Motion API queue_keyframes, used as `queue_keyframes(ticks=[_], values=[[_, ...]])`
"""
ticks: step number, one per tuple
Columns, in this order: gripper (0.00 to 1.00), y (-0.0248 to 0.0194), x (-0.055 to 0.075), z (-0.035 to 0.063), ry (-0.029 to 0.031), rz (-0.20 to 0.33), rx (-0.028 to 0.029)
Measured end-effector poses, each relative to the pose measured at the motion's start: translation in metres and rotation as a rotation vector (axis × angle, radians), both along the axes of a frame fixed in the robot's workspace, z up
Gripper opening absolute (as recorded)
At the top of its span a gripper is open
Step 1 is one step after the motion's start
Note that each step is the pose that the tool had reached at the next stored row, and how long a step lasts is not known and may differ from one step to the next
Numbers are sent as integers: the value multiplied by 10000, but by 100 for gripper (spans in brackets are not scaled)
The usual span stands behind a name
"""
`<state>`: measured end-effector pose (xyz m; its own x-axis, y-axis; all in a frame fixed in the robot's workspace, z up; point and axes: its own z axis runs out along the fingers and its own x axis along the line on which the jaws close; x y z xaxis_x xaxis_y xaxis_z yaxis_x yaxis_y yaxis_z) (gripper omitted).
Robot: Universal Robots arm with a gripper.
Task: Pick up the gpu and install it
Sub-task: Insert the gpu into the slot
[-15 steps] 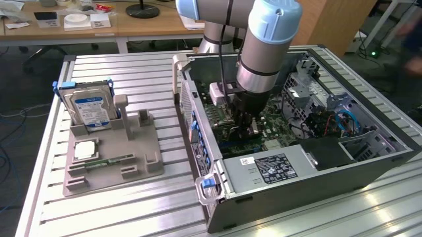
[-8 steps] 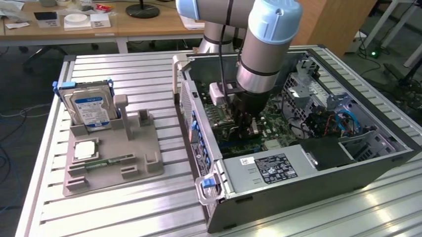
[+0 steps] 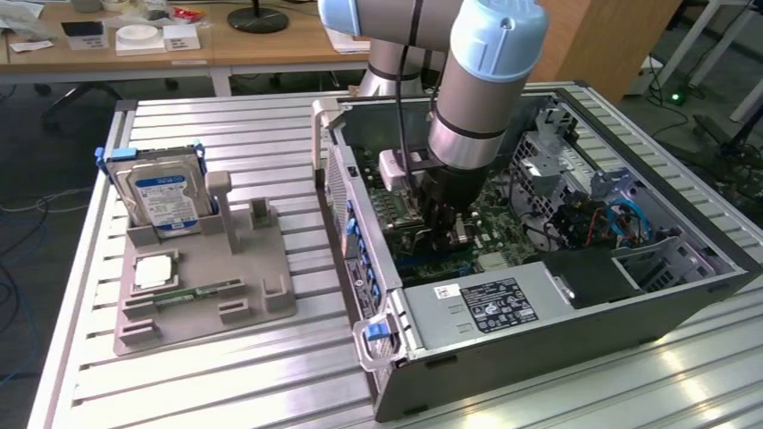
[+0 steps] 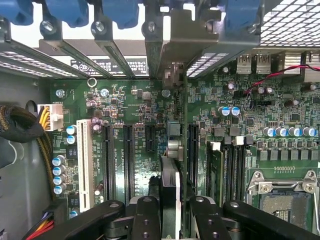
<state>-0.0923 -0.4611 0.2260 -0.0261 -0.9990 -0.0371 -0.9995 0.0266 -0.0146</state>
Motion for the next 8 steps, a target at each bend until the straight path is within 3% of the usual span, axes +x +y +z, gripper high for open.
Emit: queue_keyframes(ticks=[8], values=[[27, 2, -2, 2, 27, 2, 18]])
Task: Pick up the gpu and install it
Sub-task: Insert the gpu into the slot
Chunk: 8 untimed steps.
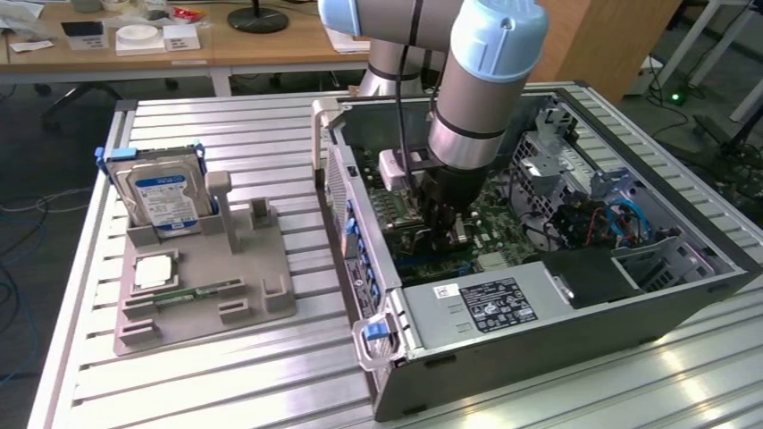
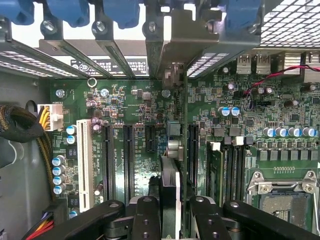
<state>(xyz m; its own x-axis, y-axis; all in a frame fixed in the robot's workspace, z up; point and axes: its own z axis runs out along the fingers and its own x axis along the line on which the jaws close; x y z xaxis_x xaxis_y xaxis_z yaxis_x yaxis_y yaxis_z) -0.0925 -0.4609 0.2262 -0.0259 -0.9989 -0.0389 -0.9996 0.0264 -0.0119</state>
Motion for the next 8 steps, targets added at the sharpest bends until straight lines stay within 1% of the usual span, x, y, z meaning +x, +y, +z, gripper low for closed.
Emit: queue_keyframes(ticks=[3, 8], values=[[27, 1, -1, 14, -2, -1, 7], [27, 0, 0, 23, 1, 0, -2]])
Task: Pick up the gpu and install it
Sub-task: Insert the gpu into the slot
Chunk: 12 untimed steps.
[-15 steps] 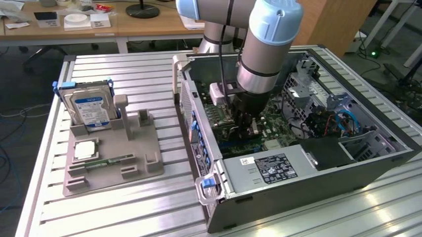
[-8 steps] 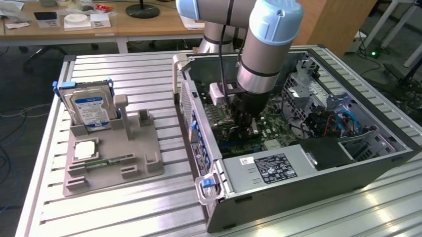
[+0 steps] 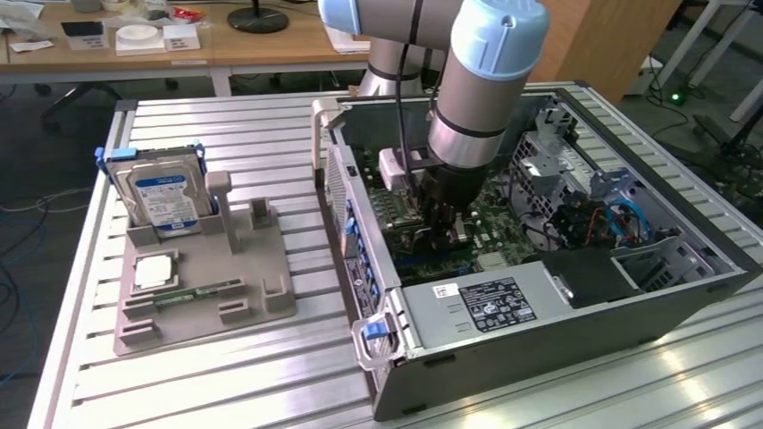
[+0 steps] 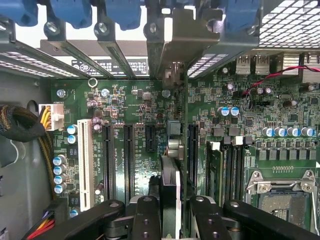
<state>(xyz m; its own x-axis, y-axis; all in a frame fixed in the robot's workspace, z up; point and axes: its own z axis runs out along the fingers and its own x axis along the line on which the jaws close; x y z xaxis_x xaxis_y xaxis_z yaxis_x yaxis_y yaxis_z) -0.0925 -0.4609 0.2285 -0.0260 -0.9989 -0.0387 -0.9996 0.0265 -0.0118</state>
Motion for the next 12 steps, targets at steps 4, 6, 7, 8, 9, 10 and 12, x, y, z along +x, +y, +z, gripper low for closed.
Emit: queue_keyframes(ticks=[4, 6, 7, 8, 9, 10, 12], values=[[27, 0, 0, 0, 0, 1, 0], [27, 0, 0, 0, -1, 1, -1], [27, 0, 0, 0, 0, 1, -1], [27, 0, 0, 0, 0, 1, 0], [27, 0, 0, 0, 0, 1, 0], [27, 0, 0, 0, 0, 1, 0], [27, 0, 0, 0, 0, 0, 0]])
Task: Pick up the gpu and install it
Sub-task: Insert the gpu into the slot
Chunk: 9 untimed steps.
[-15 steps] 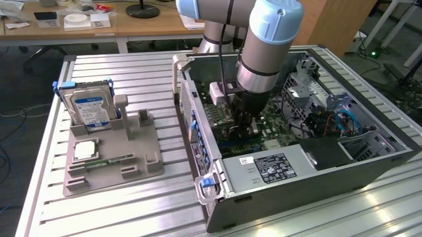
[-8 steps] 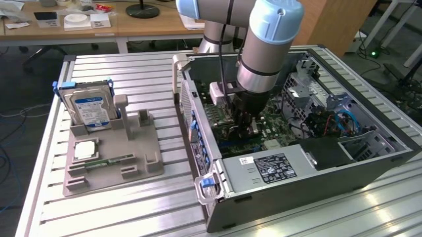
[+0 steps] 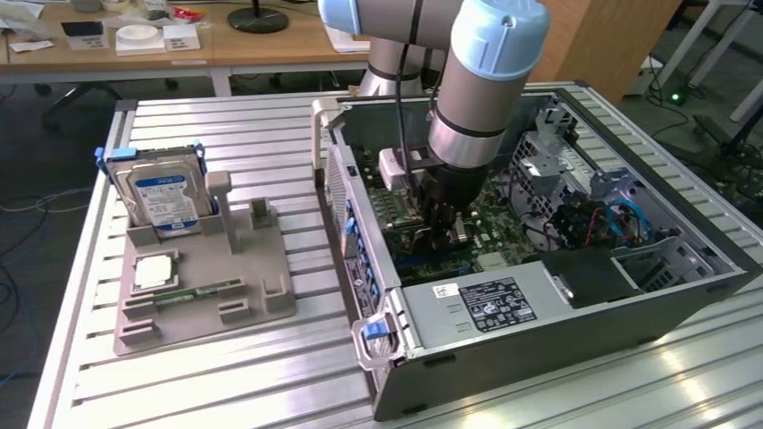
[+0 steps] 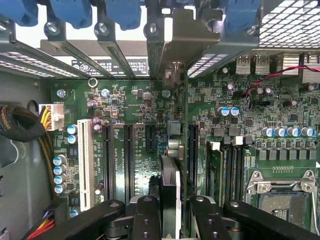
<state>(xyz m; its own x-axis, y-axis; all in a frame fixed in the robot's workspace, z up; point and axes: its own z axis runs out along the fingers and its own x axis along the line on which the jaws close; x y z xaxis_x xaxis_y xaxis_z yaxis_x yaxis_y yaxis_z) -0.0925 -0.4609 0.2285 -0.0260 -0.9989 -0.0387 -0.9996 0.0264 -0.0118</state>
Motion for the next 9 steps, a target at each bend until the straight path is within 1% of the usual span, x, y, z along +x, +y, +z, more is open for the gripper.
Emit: queue_keyframes(ticks=[3, 9], values=[[27, 0, 0, 0, 0, 0, -1], [27, -1, 0, -33, 1, 2, -4]])
